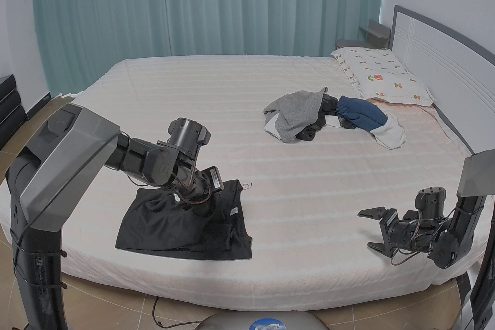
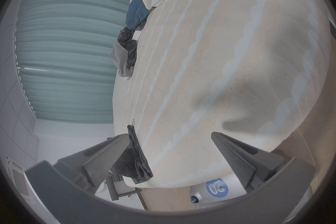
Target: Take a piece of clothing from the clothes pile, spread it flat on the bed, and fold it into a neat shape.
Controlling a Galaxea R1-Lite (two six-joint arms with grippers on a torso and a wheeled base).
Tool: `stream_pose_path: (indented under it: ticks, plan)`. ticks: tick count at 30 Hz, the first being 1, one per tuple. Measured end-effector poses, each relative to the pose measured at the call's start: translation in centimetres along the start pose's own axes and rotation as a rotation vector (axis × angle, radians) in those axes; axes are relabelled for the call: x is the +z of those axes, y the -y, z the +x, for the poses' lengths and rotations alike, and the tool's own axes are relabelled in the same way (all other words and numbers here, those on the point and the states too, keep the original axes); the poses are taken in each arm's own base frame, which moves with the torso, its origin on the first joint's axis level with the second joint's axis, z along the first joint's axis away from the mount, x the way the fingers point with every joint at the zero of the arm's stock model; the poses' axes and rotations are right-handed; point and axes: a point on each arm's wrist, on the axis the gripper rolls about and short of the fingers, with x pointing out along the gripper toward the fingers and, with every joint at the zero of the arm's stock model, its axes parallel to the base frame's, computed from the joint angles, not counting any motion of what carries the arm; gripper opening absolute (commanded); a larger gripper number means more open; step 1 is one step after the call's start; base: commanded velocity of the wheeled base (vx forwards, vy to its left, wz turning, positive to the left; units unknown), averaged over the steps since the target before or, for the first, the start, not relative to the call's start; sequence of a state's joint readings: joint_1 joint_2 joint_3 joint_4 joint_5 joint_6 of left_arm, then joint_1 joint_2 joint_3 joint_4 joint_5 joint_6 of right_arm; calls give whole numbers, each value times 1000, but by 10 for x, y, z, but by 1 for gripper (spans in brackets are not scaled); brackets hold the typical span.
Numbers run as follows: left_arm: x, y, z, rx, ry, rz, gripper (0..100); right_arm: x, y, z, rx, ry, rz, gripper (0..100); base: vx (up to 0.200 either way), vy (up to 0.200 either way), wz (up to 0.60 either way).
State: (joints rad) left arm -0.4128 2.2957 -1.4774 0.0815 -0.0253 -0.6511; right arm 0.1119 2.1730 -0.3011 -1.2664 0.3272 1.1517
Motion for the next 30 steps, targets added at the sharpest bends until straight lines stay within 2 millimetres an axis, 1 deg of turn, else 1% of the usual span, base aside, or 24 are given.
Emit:
stream_pose_path:
  ticks: [8, 13, 16, 20, 30]
  plan:
    - [-7, 8, 1, -5, -17, 10, 100, 0, 0, 0, -1, -1, 0, 100, 0, 0, 0]
    - [-2, 8, -9, -19, -4, -13, 100, 0, 0, 0, -1, -1, 0, 100, 0, 0, 0]
    - [2, 2, -17, -19, 3, -31, 100, 0, 0, 0, -2, -1, 0, 100, 0, 0, 0]
    - [7, -12, -29, -5, 7, -60, 100, -1, 0, 0, -3, -1, 1, 100, 0, 0, 0]
    - [7, -47, -46, 6, -36, -169, 100, -1, 1, -1, -5, -7, -2, 100, 0, 0, 0]
